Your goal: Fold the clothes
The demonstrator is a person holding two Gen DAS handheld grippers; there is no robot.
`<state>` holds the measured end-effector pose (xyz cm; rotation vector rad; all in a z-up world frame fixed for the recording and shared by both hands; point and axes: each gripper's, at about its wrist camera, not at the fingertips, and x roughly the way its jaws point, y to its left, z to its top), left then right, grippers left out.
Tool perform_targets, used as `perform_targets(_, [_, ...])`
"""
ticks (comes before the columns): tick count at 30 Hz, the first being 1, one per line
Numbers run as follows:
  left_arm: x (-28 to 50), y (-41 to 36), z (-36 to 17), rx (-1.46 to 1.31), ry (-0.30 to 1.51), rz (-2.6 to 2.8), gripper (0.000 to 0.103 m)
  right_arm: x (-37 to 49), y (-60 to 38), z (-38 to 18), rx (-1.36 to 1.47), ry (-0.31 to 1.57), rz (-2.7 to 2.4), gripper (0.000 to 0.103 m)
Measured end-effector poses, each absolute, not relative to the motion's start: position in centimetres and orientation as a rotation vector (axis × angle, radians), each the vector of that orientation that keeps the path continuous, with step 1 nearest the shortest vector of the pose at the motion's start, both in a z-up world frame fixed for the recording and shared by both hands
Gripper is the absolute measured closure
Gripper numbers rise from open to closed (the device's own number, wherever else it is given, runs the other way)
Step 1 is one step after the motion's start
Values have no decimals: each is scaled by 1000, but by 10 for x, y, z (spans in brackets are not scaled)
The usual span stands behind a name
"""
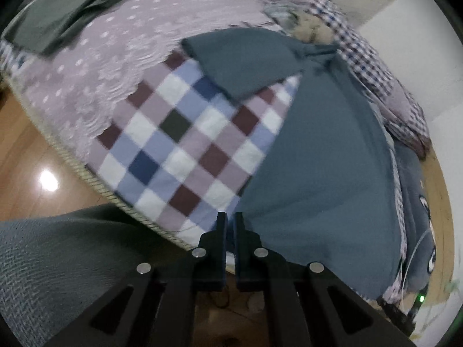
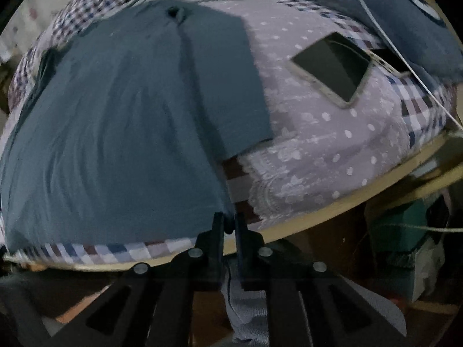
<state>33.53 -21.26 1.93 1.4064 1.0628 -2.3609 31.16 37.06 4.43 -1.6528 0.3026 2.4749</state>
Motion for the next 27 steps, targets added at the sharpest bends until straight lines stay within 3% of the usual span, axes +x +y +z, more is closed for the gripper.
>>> perform_targets(2, [339, -217, 19, 1365, 1149, -2355, 96, 314, 377, 51, -1577, 349, 2487, 92])
perform_targets(4, [343, -221, 23, 1291, 1246, -2395, 73, 318, 380, 59, -1489, 386, 2516, 76])
perform_targets(7, [351, -230, 34, 1136, 1361, -2468, 53, 324, 376, 76, -1334, 427, 2606, 57])
perform_targets(9, [357, -235, 39, 1030, 1434, -2504, 37, 325, 381, 81, -1243, 436, 2661, 57])
perform_targets(11, [362, -238, 39, 961, 1489, -2523, 26, 324, 378, 86, -1191, 457, 2693, 48])
perform_targets(12, [359, -239, 38, 945, 1512, -2530, 21, 324, 376, 88, -1166, 468, 2709, 38])
perform_targets(13, [352, -239, 38, 942, 1523, -2537, 20, 323, 374, 90, -1140, 479, 2724, 30])
perform_targets(14, [345, -239, 38, 941, 1533, -2544, 20, 323, 372, 92, -1114, 490, 2738, 28])
perform_targets(22, [309, -246, 43, 909, 1373, -2617, 20, 317, 339, 95, -1111, 433, 2816, 26])
perform_targets(27, [298, -285, 40, 782, 1458, -2536, 20, 309, 334, 88, -1146, 395, 2836, 26])
